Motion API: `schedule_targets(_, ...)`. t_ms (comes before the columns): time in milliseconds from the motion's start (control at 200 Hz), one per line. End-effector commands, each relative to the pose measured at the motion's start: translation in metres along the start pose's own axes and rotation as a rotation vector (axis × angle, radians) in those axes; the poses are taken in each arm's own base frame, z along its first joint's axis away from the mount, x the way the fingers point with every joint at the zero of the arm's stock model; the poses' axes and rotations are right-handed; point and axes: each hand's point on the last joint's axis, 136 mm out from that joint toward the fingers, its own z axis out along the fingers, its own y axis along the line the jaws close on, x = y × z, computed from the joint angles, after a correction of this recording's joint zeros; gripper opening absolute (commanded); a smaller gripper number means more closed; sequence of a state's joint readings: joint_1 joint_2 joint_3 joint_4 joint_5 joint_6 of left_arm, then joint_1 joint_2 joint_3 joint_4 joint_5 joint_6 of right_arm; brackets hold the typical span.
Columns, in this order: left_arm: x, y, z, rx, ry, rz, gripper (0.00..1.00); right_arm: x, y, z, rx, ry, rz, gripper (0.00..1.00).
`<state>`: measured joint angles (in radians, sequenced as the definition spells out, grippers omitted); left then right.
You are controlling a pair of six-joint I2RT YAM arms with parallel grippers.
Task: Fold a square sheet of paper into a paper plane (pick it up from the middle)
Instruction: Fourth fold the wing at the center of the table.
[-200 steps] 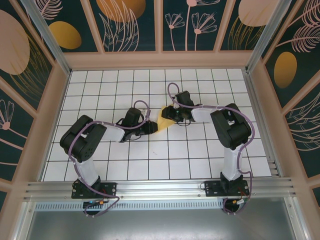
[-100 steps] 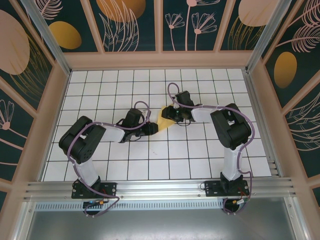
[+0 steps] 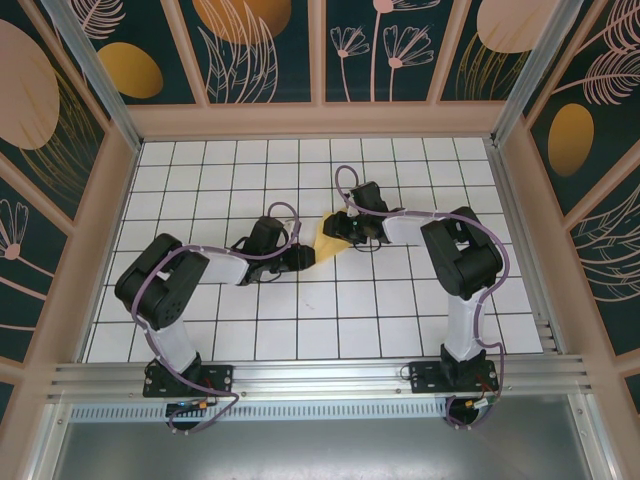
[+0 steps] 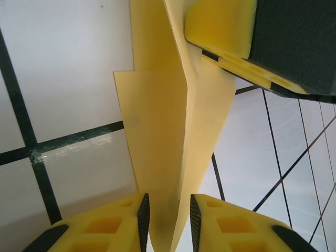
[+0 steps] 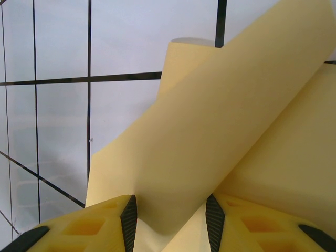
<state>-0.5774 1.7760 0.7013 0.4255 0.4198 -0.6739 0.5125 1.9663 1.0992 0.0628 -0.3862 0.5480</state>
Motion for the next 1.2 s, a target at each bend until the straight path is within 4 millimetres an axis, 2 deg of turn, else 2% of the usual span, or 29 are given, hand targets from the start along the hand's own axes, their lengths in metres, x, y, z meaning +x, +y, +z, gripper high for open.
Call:
schedule_targets(0, -0.012, -0.012, -0.006, 0.013, -0.031, 0.032, 0.25, 0.024, -0.042, 0.016, 0.131, 0.067, 0.039, 0.41)
schedule_targets(355, -0.005, -0.011, 0.001, 0.031, -0.001, 0.022, 0.12, 0.025, -0.043, 0.016, 0.133, 0.069, 0.041, 0.41)
schedule_targets(570, 0.003, -0.010, 0.006, 0.035, 0.030, 0.018, 0.09, 0.026, -0.043, 0.016, 0.134, 0.071, 0.040, 0.41)
schedule_targets(671, 0.006, -0.012, 0.008, 0.041, 0.042, 0.029, 0.09, 0.028, -0.044, 0.016, 0.133, 0.076, 0.040, 0.41)
schedule_targets(991, 0.009, -0.002, 0.011, -0.008, 0.055, 0.011, 0.12, 0.029, -0.047, 0.016, 0.149, 0.078, 0.039, 0.40)
schedule_targets(1061, 0.008, -0.001, 0.010, -0.014, 0.050, 0.007, 0.16, 0.029, -0.048, 0.017, 0.156, 0.080, 0.040, 0.40)
schedule_targets(1196, -0.006, -0.012, 0.001, -0.006, -0.001, 0.017, 0.22, 0.030, -0.052, 0.018, 0.188, 0.080, 0.037, 0.39)
